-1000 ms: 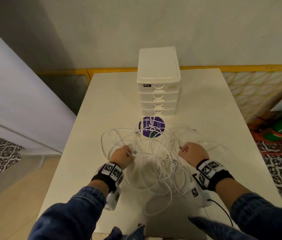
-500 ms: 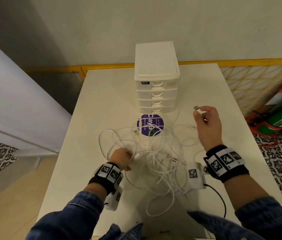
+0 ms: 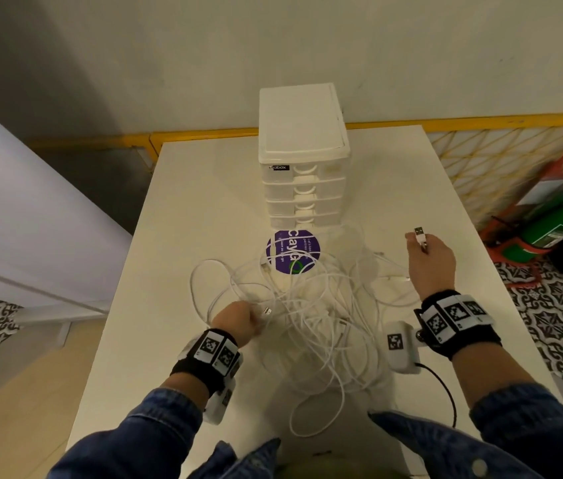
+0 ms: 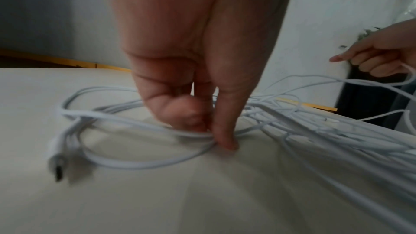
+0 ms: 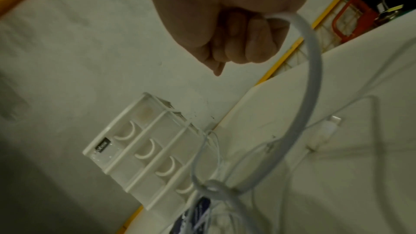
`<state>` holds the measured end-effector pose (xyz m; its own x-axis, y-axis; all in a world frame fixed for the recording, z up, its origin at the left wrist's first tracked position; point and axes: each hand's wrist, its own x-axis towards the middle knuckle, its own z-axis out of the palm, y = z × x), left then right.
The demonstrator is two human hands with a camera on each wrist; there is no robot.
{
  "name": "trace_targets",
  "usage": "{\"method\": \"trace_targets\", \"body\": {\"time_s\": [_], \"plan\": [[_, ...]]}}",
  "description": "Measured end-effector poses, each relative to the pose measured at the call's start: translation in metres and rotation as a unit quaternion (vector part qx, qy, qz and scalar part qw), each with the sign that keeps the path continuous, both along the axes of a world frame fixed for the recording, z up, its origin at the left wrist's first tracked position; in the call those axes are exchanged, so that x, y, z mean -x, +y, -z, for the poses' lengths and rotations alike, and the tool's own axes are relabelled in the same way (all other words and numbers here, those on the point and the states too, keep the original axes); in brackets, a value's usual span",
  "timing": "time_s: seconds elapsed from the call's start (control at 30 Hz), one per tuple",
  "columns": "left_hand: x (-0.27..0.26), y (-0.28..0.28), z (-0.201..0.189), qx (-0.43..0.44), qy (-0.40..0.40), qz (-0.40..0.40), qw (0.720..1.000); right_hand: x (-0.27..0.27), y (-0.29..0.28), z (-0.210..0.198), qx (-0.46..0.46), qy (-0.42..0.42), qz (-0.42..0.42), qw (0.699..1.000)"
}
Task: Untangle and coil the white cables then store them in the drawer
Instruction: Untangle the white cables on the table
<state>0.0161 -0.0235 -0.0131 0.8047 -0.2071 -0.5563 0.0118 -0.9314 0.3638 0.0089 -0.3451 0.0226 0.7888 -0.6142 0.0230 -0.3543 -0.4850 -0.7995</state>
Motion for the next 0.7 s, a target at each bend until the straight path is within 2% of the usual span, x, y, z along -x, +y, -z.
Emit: {"method": "trace_targets", "body": {"time_s": [0.13,0.3,0.5,0.63,0.7], "plan": [[-0.005,0.003,0.001,0.001,0.010,-0.013,1.000,0.000,-0.009,0.014,-0.021,0.049,0.019,0.998],[-0.009,0.013,0.001,0.073,0.008,-0.079,0.994,-0.001,-0.003,0.017,-0.031,0.077,-0.011,0.996],[-0.015,0.022,-0.013,0.073,-0.053,-0.068,0.994,-0.003,0.007,0.017,-0.006,0.096,-0.045,0.994],[-0.016,0.028,-0.024,0.071,-0.022,-0.030,0.997,-0.002,0.008,0.020,0.001,0.103,-0.055,0.993],[-0.015,0.030,-0.024,0.072,-0.037,-0.039,0.996,-0.001,0.010,0.019,0.000,0.103,-0.062,0.993]]}}
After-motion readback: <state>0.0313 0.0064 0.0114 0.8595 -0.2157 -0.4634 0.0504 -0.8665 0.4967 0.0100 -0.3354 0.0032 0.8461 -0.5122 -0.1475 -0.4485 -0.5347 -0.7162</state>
